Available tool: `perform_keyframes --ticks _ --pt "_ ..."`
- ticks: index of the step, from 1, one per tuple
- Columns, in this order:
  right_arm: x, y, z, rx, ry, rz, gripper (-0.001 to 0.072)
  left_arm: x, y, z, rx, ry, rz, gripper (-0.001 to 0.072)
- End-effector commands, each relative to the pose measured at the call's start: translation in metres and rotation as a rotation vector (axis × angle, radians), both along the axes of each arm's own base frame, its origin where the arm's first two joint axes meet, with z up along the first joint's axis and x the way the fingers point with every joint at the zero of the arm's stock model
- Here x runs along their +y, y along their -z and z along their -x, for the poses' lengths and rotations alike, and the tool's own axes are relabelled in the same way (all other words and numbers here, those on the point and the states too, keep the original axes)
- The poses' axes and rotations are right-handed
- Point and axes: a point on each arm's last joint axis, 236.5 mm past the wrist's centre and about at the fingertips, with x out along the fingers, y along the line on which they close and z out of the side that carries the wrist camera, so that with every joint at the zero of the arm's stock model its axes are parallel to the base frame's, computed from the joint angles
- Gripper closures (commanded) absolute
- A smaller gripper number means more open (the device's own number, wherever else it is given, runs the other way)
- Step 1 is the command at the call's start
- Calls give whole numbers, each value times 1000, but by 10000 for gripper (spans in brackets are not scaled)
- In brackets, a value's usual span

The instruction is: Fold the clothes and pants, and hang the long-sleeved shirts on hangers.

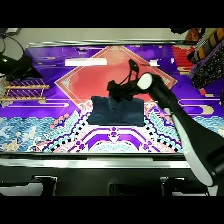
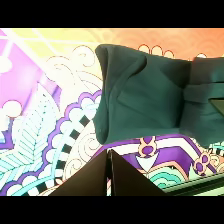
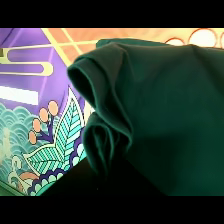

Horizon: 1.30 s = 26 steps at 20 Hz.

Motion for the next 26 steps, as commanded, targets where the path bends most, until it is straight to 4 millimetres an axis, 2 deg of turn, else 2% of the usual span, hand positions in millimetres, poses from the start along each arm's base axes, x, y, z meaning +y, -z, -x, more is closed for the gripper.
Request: perform_keyframes --ticks 1,6,9,10,12,13,14,16,17,18,19,20,21,22,23,25,26 --pt "30 22 -4 21 22 -45 685 10 -1 1 -4 -11 -8 695" --pt "39 48 -2 91 30 -61 684 10 -1 1 -8 -6 -10 695" --pt "43 50 -1 100 20 -78 674 10 -1 0 -9 -6 -10 695" --pt "45 49 0 98 15 -85 643 10 -1 0 -9 -6 -10 695" --pt "50 44 1 100 3 -116 455 10 -1 0 -8 -6 -10 695" --pt "54 39 3 98 -6 -140 334 10 0 0 -7 -6 -10 695" --pt "60 31 5 88 -25 -170 257 10 0 0 -7 -6 -10 695" --pt "59 10 4 49 -43 -204 253 10 0 0 -7 -6 -10 695" --pt "50 -2 0 28 -38 -207 253 10 0 0 -6 -6 -10 695" --pt "36 -14 -4 7 -33 -204 253 10 0 0 -6 -6 -10 695" --pt "12 -25 -11 -8 -18 -190 253 10 0 0 -6 -6 -10 695" --pt "-16 -32 -17 -13 -2 -169 253 10 0 0 -6 -6 -10 695" --pt "-52 -37 -21 -11 17 -135 248 10 0 0 -6 -6 -10 695" --pt "-88 -38 -24 -6 31 -97 214 10 0 0 -6 -6 -10 695" --pt "-128 -36 -25 7 47 -56 212 10 0 1 -5 -6 -10 695" --pt "-196 -27 -26 43 92 -15 150 10 0 1 -5 -5 -10 695" --pt "-227 -19 -27 58 130 -10 150 10 0 1 -5 -6 -10 695"
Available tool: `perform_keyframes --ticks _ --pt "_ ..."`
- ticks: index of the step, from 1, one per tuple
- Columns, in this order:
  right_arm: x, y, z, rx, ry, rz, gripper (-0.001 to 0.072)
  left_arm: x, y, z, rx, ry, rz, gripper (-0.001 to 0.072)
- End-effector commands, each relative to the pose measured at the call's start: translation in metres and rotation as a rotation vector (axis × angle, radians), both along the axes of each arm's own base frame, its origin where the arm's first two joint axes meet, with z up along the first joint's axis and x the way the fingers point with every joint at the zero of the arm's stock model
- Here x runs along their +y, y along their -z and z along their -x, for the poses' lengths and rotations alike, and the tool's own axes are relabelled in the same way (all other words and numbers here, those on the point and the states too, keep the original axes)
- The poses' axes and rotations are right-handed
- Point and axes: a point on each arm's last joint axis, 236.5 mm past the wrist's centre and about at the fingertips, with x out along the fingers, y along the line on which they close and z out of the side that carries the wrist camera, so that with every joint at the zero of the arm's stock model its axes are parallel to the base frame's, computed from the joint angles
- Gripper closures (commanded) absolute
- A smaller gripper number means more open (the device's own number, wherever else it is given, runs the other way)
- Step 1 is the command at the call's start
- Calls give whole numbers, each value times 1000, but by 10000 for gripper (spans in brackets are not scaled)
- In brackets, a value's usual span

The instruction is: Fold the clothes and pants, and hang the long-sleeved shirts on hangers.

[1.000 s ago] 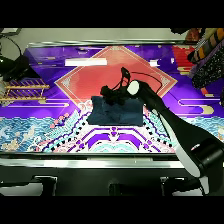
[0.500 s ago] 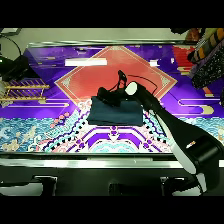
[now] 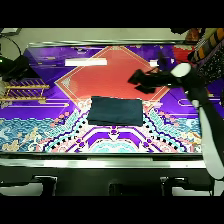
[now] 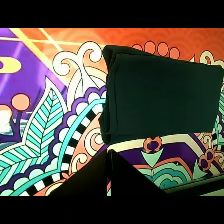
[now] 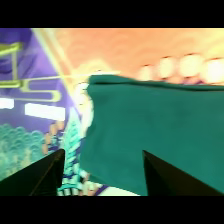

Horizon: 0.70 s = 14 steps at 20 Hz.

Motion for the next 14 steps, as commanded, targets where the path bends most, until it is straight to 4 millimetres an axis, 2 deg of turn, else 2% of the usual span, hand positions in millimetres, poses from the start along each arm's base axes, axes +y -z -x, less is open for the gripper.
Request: perform_keyframes --ticks 1,2,3,4,7,9,11,14 --pt "-108 20 13 71 63 59 150 0 0 0 1 0 0 695" --pt "-128 34 16 92 93 59 151 0 0 0 1 0 0 695" --pt "-138 49 19 113 109 43 151 0 0 0 1 0 0 695" --pt "-140 64 24 133 106 16 151 0 0 0 1 0 0 695" --pt "-121 111 39 198 49 -40 159 0 0 0 1 0 0 695" --pt "-104 135 44 231 16 -62 159 0 0 0 1 0 0 695" --pt "-88 153 48 258 -20 -68 163 0 0 0 1 0 0 695" --pt "-66 171 52 285 -61 -61 168 0 3 -1 6 0 1 694"
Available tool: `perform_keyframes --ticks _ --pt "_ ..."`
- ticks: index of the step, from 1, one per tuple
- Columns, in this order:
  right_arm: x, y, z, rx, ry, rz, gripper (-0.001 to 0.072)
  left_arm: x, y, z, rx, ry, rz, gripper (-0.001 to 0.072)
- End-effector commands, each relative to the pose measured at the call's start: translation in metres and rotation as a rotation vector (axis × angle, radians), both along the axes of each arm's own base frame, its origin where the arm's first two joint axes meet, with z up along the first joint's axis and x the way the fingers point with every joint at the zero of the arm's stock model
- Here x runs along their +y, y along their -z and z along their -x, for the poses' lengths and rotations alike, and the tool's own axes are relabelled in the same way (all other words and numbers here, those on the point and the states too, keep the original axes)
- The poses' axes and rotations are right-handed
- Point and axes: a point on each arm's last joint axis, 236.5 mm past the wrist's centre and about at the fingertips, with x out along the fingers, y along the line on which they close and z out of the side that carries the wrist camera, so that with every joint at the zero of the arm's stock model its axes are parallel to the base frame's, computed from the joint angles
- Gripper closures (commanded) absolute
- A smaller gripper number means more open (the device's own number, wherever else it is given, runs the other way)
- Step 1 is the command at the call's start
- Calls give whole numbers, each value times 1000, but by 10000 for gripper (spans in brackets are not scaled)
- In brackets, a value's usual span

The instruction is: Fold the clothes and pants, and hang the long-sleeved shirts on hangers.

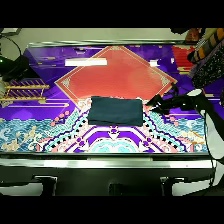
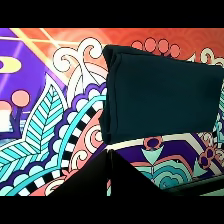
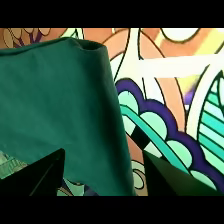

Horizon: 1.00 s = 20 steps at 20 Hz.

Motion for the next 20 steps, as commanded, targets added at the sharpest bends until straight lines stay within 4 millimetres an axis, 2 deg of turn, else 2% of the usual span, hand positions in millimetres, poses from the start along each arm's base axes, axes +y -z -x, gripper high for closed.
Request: perform_keyframes --ticks 1,5,6,7,8,9,12,14,18,20 --pt "27 24 7 26 -54 -9 169 0 3 -1 6 -2 2 695" --pt "49 35 13 40 -98 -3 185 0 19 2 52 2 7 694" --pt "53 36 12 36 -101 1 262 0 20 2 54 5 6 695" --pt "55 36 11 31 -99 -1 377 0 20 2 53 5 6 695" --pt "57 33 9 27 -93 -10 550 0 20 2 53 5 5 695" --pt "59 28 7 19 -86 -22 673 0 19 2 48 13 2 695" --pt "59 -3 -8 -41 -63 -28 684 0 19 2 44 21 -1 695" --pt "51 -23 -19 -65 -37 -3 685 0 19 2 44 21 -1 694" --pt "12 -63 -46 -82 55 -2 685 0 19 2 45 21 -1 695" --pt "-13 -84 -58 -109 108 -3 685 0 19 2 45 21 0 694"
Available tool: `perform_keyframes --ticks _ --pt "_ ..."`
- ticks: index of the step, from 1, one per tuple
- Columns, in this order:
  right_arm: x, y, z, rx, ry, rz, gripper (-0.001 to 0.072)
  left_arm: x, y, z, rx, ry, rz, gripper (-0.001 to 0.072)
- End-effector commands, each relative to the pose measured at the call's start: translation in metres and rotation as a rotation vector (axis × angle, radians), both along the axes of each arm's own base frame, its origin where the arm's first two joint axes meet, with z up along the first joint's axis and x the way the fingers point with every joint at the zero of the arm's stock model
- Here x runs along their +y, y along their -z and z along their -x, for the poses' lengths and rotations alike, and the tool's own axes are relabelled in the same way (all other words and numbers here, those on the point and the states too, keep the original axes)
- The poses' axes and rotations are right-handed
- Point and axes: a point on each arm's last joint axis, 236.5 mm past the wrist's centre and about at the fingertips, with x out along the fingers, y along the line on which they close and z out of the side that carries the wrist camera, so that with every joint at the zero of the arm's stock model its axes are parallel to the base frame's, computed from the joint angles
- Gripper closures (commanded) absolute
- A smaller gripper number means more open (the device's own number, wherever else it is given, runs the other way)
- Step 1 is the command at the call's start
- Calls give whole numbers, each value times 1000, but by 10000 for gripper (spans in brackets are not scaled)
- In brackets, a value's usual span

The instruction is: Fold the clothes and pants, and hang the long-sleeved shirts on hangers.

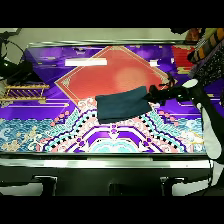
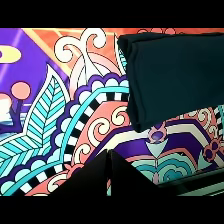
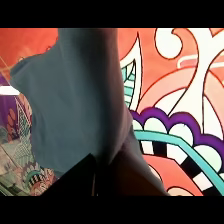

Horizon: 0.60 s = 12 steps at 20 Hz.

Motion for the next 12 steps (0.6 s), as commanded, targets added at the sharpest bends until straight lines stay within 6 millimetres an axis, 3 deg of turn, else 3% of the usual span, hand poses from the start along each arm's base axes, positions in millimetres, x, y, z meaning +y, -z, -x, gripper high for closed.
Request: perform_keyframes --ticks 1,7,12 --pt "-45 -39 -20 -35 96 6 685 0 0 0 0 1 0 694" --pt "-150 -88 -38 -126 313 103 685 0 0 1 3 2 0 694" --pt "-239 -111 -25 -138 507 208 685 0 0 1 3 1 0 695"
